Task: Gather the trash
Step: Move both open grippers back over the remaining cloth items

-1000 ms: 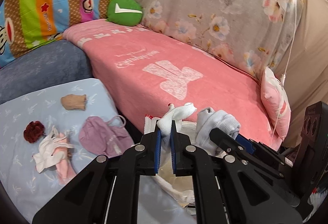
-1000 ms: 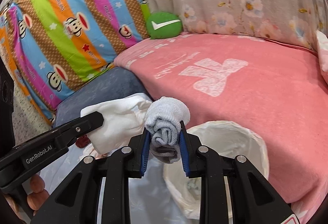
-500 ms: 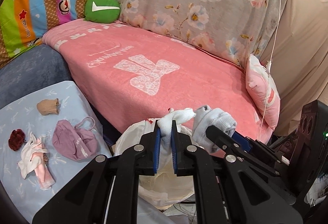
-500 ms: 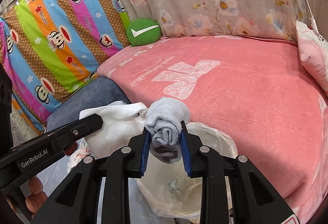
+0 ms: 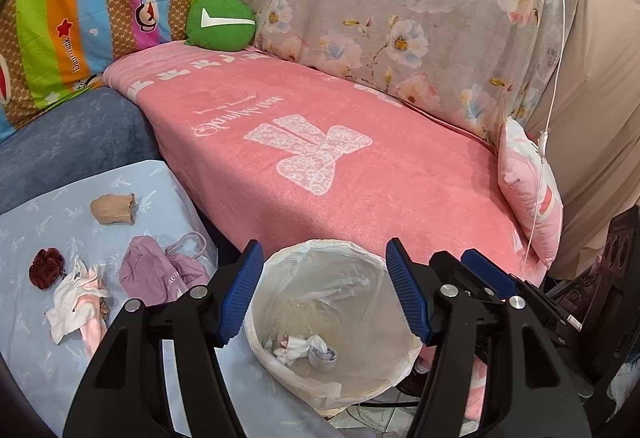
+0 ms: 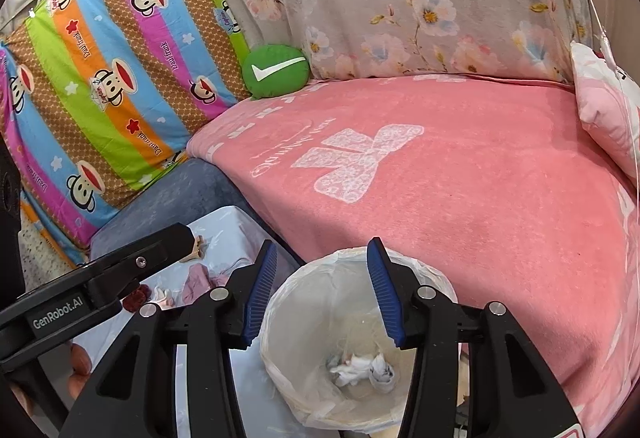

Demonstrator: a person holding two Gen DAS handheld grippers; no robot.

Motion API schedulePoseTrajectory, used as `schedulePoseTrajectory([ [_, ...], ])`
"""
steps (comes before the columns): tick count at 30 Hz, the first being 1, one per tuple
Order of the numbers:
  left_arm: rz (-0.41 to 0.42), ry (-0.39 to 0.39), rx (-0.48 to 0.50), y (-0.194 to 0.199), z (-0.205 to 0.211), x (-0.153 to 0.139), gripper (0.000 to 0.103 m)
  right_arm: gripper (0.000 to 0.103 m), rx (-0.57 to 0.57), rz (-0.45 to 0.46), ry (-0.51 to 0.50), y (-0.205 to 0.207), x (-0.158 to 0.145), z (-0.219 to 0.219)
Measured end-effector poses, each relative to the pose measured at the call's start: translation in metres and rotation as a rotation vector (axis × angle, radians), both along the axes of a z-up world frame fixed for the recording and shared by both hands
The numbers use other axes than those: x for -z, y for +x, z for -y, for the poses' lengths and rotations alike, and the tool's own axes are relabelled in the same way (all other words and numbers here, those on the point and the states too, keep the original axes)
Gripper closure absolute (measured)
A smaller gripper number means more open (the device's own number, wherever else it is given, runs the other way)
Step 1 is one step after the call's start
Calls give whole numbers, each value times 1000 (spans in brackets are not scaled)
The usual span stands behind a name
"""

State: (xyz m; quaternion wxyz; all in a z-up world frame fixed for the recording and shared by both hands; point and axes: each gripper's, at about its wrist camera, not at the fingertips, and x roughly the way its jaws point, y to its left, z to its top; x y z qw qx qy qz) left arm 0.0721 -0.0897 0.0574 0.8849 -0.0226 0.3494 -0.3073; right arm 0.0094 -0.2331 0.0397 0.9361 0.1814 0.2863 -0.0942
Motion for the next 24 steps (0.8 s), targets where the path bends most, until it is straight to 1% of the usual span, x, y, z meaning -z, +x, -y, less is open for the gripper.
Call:
schedulePoseTrajectory([
  [9,-10,0,-39,4,-13,5,42,55,-27,-4,-5,5,0,-10],
  [24,-60,-16,-157,18,-66,18,42,55,-116,-28,-22,23,4,-54],
])
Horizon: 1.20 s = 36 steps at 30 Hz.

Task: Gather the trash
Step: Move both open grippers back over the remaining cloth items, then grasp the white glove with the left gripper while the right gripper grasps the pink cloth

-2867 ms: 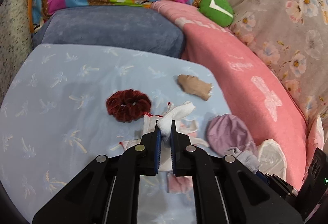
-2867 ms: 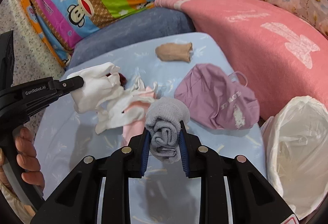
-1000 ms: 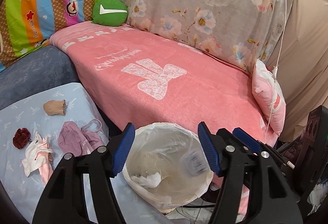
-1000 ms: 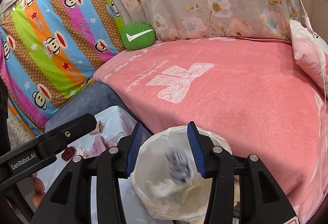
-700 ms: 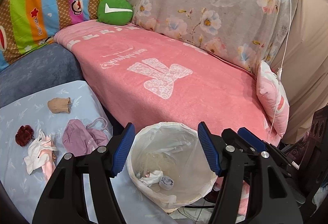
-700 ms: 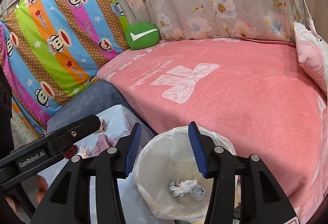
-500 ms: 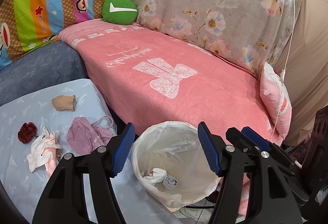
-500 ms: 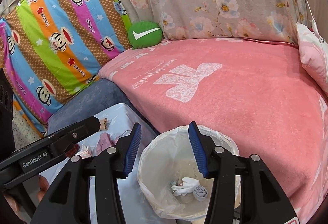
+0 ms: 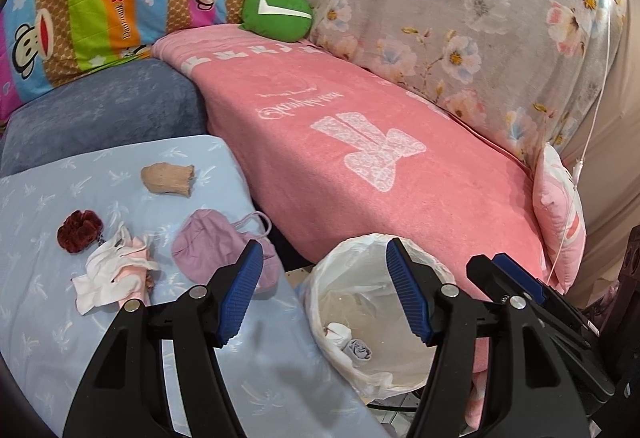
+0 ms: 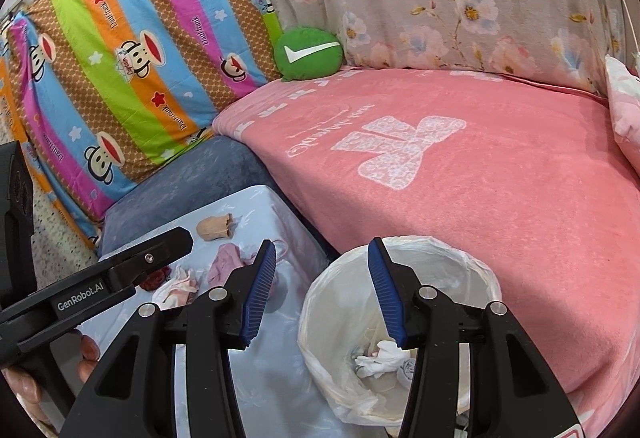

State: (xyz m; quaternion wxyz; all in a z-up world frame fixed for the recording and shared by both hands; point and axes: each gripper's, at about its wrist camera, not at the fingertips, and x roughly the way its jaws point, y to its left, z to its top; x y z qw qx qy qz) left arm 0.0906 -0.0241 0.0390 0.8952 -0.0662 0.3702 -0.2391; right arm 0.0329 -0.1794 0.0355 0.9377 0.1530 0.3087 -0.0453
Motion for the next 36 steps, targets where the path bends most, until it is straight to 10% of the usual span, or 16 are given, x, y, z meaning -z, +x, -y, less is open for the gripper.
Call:
schedulePoseTrajectory([
  [36,-320,-57,-364,65,-193,116,33,55,-330,-227,-29,92,94,-193],
])
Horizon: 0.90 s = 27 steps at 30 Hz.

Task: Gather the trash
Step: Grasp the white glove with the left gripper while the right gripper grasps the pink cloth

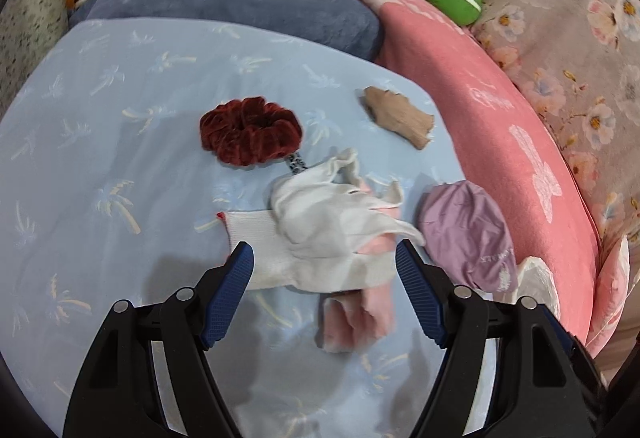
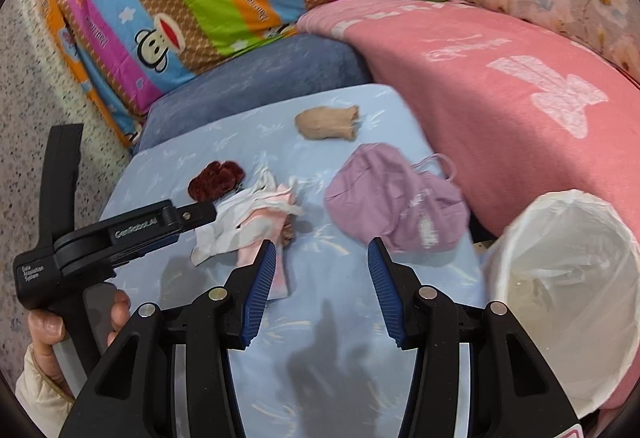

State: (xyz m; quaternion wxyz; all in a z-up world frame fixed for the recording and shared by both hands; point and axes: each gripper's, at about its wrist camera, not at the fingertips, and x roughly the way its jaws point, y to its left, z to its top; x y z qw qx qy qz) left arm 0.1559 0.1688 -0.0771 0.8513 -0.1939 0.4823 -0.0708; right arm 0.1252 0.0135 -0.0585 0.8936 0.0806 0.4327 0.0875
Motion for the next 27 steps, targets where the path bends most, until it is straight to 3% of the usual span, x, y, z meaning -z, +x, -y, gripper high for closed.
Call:
schedulePoseTrajectory([
  [6,-38,-31,-4,11,-13,15,34,55,-65,-52,-7,19,26,-36],
  [12,-62,-62,34,19,-11,24,46,55,-108,-107,-13,33,51,-61],
  [13,-65,-67,43,20,-10,26,53,55,-110,-114,-14,34,55,-63],
  [16,-72,-82,69,24,-8,28,71,62,-116,-135,-15,38,65,-66],
  [20,-52,-85,84,23,-10,24,90,84,-123,-159,-15,41,74,-65],
  [27,18,-74,78,18,-15,-1,94,93,-118,-121,2,37,59,-57],
])
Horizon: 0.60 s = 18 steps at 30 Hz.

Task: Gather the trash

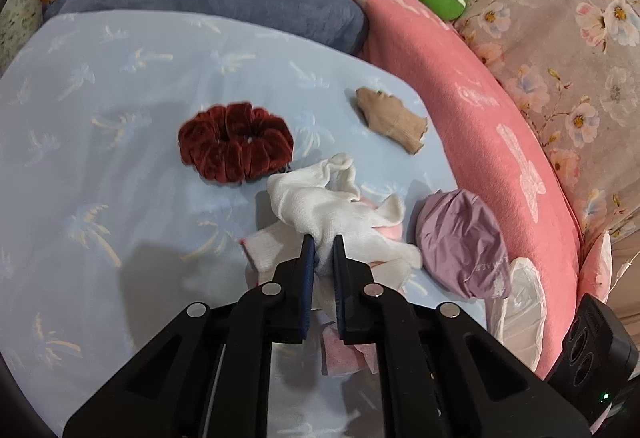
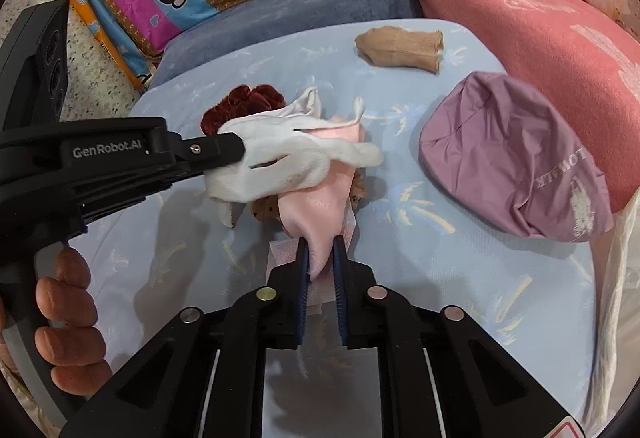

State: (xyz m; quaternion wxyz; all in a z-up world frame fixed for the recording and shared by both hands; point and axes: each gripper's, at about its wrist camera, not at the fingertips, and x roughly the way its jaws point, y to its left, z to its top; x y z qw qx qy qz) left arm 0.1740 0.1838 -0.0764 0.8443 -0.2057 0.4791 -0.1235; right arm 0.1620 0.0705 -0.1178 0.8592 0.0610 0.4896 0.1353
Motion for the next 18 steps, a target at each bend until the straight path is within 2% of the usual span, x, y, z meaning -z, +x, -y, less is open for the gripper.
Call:
schedulePoseTrajectory([
  [18,236,15,38,-31,37,-93,94,93,73,234,90,-44,-110,55],
])
